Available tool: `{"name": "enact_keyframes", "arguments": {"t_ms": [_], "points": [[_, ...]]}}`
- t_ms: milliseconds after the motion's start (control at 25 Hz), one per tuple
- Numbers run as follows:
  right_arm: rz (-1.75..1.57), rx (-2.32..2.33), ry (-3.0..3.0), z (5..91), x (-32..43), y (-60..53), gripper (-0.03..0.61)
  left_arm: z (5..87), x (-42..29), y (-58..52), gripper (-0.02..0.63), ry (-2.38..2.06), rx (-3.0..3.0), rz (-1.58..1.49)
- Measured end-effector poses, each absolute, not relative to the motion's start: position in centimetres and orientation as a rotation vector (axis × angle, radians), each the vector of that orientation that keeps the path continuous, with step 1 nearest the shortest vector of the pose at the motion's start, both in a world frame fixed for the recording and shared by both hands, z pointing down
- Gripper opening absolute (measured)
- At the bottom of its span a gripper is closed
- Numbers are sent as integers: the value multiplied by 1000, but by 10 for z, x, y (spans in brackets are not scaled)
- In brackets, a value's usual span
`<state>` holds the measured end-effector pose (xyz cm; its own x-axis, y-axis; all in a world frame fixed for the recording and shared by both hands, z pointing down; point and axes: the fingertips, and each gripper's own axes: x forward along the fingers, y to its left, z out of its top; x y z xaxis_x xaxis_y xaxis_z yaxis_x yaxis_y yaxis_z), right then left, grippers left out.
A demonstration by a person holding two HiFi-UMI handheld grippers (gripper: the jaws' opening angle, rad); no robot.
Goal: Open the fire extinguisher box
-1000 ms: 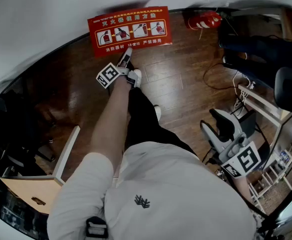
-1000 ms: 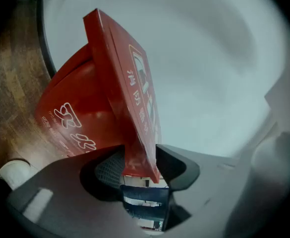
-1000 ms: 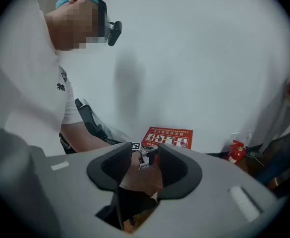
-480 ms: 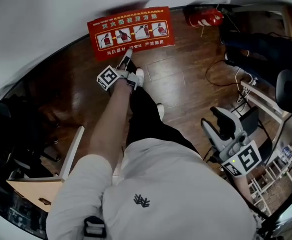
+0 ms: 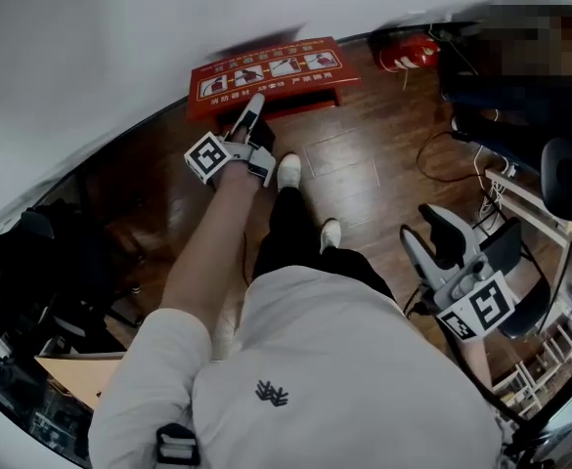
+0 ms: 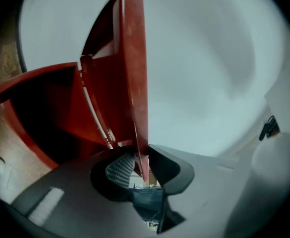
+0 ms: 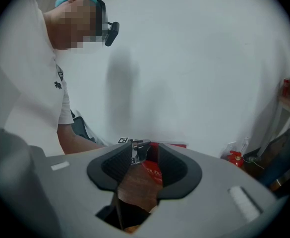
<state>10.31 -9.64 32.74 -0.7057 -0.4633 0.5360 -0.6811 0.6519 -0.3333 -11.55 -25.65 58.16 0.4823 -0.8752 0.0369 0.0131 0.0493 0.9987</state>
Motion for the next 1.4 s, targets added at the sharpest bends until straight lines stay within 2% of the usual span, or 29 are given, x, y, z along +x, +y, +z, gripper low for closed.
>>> {"name": "enact_keyframes", "arguments": {"t_ms": [240,520,640,1040,1280,1400], "points": [[726,978,-2473,325,108,-103,147,548,-141,-330,64,-828,1502,-787],[715,1067,-2457,322,118,-107,148,540,-159,-380,72,-833,1564,-812],[715,1086,-2451,320,119,-105,148,538,-166,-391,46,-849,1572,-821],[709,1080,-2446,322,128,-89,149,547,-175,-396,64,-895,1602,-789],[664,1081,-2472,317,134,-74,149,547,-180,-366,67,-940,1614,-753],[631,1062,-2500,317,138,-60,149,521,-170,-330,66,-905,1653,-788]]}}
